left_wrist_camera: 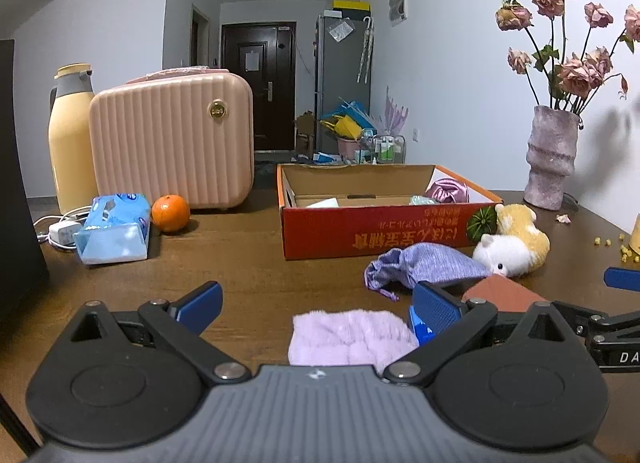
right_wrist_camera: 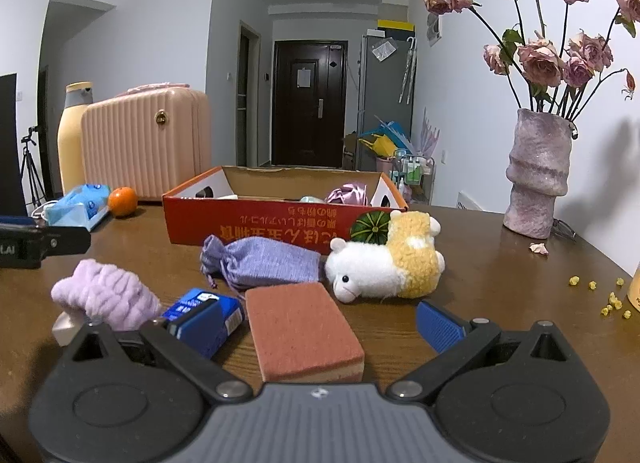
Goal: Organize soft objects
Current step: 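Grasp the pink sponge with the right gripper while the left approaches the lavender headband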
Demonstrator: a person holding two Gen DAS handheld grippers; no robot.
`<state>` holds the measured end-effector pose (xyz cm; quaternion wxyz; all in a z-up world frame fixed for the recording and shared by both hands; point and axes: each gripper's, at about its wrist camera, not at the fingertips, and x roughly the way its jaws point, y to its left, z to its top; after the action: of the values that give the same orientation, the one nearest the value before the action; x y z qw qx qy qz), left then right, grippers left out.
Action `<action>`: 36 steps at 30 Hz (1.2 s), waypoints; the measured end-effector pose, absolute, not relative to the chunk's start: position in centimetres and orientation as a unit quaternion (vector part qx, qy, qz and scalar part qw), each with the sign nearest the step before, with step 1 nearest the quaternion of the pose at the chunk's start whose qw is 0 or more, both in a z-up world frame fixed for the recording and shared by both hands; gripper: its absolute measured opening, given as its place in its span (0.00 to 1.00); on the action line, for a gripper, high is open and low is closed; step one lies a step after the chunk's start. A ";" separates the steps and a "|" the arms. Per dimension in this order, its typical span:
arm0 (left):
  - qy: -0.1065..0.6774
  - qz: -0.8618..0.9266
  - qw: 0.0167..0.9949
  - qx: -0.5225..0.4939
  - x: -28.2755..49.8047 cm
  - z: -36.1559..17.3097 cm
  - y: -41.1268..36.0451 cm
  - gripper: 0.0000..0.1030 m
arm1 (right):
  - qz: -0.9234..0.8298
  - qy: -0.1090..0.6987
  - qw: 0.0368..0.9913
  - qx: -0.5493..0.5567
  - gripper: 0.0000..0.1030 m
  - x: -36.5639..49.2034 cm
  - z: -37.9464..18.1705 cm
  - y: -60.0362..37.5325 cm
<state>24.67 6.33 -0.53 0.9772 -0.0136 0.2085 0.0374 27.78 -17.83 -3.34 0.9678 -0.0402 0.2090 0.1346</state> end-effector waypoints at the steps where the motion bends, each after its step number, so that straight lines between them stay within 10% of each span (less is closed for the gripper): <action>1: 0.209 0.037 0.977 -0.014 24.6 -0.6 6.4 1.00 | 0.134 0.210 0.967 -0.042 1.00 27.7 -3.4 -17.8; 36: 0.241 0.044 0.969 -0.015 25.9 -2.0 6.5 1.00 | 0.174 0.337 0.923 -0.073 0.97 35.6 -7.7 -15.9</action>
<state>25.88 6.50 -2.01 0.9694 -0.0153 0.2411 0.0442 35.59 -15.91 -7.69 0.9225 -0.0725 0.3368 0.1740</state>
